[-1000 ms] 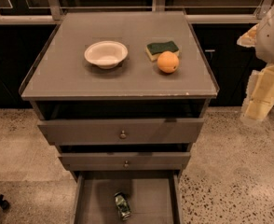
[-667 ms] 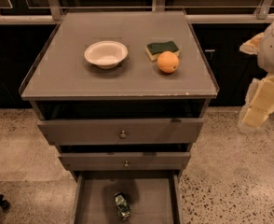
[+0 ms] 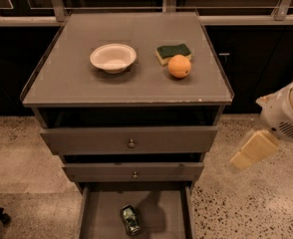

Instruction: Pick green can from bottom drawer and place on counter

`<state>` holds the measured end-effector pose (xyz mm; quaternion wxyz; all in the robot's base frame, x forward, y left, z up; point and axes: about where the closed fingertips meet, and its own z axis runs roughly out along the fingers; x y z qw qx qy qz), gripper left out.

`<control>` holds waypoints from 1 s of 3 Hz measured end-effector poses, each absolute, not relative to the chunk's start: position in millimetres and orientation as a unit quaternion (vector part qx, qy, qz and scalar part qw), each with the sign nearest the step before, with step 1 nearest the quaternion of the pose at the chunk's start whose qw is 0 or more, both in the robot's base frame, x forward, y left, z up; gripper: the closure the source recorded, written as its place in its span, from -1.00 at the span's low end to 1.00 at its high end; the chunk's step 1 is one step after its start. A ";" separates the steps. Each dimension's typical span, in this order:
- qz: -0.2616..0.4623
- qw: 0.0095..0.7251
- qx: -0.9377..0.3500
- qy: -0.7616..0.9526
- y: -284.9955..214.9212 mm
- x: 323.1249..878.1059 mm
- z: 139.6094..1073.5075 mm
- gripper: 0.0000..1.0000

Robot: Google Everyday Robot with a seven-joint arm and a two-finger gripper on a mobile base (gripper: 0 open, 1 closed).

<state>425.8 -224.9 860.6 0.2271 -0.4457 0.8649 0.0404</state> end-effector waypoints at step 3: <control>0.034 0.267 -0.398 0.877 -225.5 428.3 838.2 -1.00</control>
Offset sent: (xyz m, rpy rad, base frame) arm 0.0062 -0.0020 -0.0066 -0.0034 -0.0430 -0.0375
